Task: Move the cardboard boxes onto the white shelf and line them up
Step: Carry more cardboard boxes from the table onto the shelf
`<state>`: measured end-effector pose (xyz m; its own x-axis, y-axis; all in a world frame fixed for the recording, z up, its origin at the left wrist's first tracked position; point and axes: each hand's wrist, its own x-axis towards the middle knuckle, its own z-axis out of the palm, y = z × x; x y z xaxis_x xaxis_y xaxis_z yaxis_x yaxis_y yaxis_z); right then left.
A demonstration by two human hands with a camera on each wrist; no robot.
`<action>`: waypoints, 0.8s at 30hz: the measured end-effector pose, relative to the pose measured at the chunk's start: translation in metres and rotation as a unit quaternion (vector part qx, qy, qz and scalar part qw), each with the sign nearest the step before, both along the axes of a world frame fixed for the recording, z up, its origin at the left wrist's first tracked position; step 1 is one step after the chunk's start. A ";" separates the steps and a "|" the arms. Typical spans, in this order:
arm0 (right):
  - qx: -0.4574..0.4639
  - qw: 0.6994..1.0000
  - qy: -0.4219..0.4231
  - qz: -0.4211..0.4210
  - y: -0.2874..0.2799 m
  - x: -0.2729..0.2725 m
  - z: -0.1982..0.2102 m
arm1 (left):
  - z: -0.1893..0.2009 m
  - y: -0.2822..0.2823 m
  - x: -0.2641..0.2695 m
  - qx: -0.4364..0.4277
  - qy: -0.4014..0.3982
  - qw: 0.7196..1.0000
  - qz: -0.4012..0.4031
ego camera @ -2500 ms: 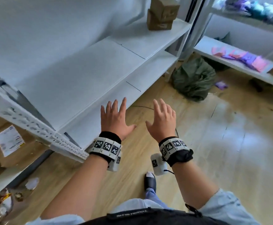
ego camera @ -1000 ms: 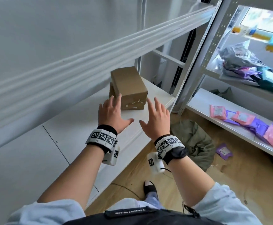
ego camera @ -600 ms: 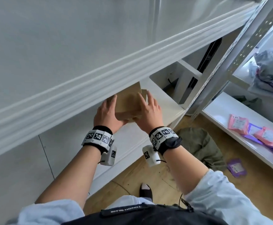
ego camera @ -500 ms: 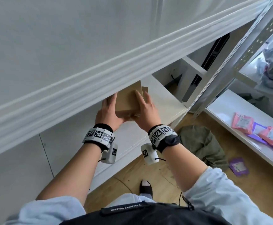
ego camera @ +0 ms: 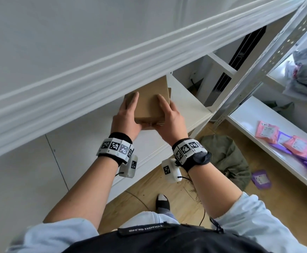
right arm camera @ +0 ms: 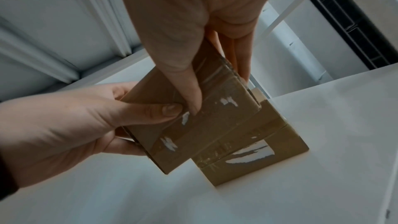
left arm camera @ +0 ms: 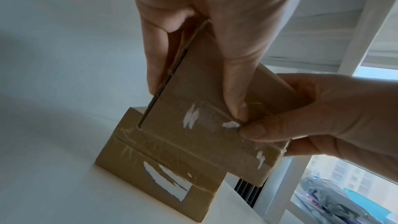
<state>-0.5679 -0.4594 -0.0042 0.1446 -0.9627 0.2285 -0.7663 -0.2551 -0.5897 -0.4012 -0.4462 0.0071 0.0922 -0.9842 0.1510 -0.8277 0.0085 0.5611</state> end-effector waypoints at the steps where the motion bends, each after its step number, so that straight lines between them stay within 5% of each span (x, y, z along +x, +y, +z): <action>1: -0.003 1.000 0.001 -0.007 0.010 0.004 0.001 | 0.001 0.008 0.004 0.002 -0.001 1.000 -0.008; 16: 0.002 0.993 0.034 -0.111 0.240 0.096 0.017 | -0.004 0.203 0.096 0.024 0.038 0.994 -0.101; 24: 0.015 0.995 0.019 -0.096 0.360 0.151 0.017 | 0.000 0.326 0.150 0.031 0.042 0.996 -0.079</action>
